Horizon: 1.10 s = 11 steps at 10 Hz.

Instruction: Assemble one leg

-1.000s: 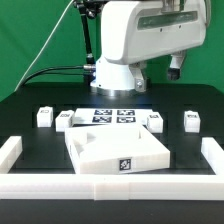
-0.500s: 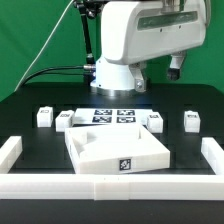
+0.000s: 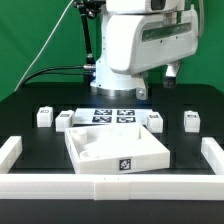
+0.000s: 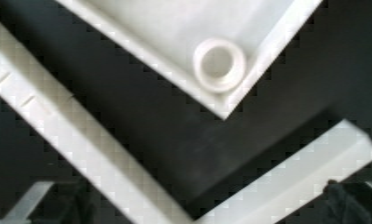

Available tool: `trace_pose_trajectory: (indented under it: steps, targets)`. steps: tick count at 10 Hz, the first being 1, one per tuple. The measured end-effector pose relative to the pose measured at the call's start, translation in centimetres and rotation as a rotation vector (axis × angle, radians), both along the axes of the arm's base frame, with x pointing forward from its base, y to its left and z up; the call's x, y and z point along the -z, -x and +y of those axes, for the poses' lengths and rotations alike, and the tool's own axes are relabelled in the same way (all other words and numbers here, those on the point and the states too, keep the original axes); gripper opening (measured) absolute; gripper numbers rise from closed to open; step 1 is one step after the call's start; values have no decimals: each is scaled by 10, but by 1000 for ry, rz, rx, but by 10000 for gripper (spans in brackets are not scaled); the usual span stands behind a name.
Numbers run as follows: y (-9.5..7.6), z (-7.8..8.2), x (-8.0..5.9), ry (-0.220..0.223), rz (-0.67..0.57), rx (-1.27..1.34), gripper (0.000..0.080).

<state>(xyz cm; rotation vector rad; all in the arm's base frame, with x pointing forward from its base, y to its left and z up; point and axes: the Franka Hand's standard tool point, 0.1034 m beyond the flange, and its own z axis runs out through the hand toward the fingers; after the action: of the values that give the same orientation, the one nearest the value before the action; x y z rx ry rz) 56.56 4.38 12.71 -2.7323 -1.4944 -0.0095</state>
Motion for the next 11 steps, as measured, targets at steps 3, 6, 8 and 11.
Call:
trace_pose_trajectory:
  steps: [3,6,8,11]
  targets:
    - [24,-5,21,1,39,-74,650]
    - [25,-5,22,1,40,-74,650]
    - [24,-14,24,-5,24,-153,650]
    - [55,-37,51,17,-21,-522,650]
